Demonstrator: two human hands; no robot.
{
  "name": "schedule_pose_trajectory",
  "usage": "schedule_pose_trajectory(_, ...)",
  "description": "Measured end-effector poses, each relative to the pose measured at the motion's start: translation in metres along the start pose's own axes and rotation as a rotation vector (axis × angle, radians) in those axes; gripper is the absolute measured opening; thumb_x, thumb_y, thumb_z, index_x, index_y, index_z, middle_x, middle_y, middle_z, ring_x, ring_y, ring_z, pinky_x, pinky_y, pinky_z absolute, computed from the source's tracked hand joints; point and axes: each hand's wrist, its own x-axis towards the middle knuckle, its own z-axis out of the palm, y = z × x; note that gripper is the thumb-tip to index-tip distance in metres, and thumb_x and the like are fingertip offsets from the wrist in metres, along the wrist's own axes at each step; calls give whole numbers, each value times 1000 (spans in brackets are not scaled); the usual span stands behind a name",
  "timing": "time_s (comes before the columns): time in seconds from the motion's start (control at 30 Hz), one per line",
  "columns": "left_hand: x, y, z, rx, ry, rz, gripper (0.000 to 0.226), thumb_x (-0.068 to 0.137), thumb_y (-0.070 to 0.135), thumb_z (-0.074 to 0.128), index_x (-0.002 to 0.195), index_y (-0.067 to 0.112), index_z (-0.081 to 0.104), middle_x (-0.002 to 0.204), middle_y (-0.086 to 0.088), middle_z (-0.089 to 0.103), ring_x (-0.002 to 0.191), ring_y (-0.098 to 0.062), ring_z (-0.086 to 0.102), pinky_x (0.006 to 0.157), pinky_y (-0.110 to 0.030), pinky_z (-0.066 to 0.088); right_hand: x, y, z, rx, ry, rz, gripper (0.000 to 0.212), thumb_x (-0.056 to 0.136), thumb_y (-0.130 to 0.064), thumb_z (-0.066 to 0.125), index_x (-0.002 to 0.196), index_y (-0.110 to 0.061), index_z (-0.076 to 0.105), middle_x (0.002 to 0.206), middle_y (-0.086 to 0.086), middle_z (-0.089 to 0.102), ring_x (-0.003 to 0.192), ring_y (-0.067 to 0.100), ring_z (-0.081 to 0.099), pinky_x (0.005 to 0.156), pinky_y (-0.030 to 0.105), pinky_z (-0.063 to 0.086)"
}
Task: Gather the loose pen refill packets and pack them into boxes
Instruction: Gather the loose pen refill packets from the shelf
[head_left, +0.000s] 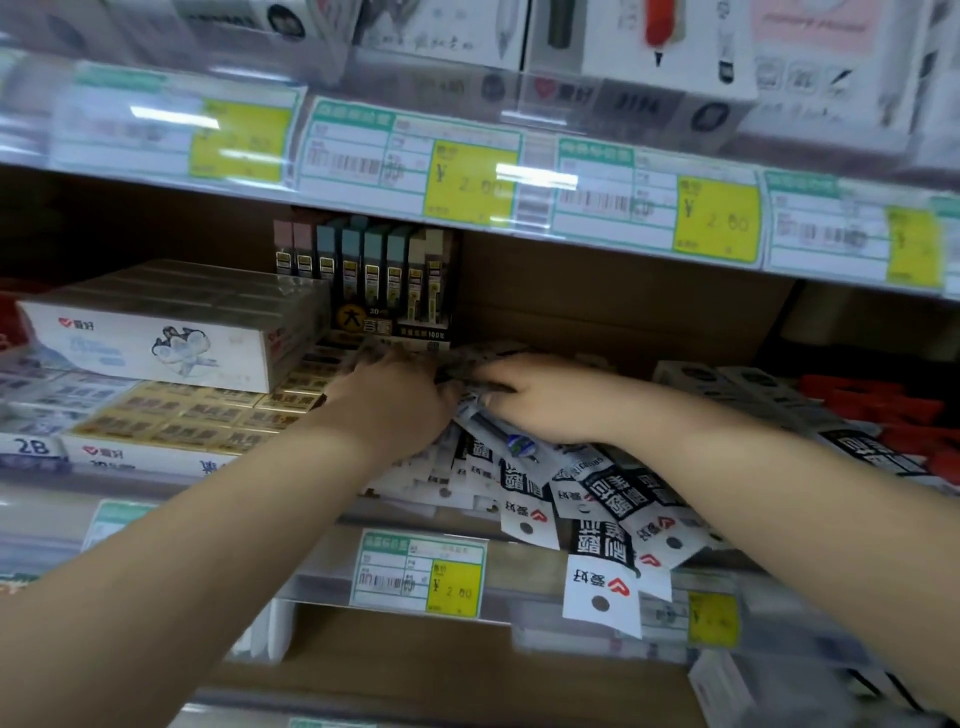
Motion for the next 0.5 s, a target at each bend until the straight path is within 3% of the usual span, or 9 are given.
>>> schedule_pose_trajectory(0.13, -8, 3, -3, 26, 90, -27, 59, 96, 51, 26, 145, 18, 28, 148, -16, 32, 135, -39, 29, 109, -49, 29, -16, 8, -18, 88, 105, 124, 50, 98, -33, 42, 144, -17, 32, 148, 8, 35, 131, 24, 39, 104, 28, 32)
schedule_pose_trajectory(0.3, -30, -5, -24, 26, -68, -172, 73, 90, 67, 19, 147, 22, 23, 149, -16, 30, 132, -41, 33, 105, -48, 33, -66, 33, -21, 56, -73, 311, 73, 89, -65, 32, 149, -29, 13, 157, -4, 15, 142, 17, 20, 109, 26, 20)
schedule_pose_trajectory(0.43, -42, 5, -23, 22, -174, -198, 76, 91, 66, 19, 151, 18, 13, 158, -13, 7, 142, -38, 15, 113, -48, 24, -82, 27, 2, 255, -105, 412, 73, 89, -64, 34, 149, -29, 12, 157, -4, 15, 141, 19, 24, 109, 29, 24)
schedule_pose_trajectory(0.5, -47, 14, -23, -13, -177, -206, 74, 93, 62, 22, 149, 15, 17, 157, -16, 12, 141, -37, 18, 112, -48, 26, -77, 20, 9, 319, -59, 421, 68, 93, -56, 36, 149, -27, 12, 155, 0, 21, 138, 22, 30, 108, 31, 28)
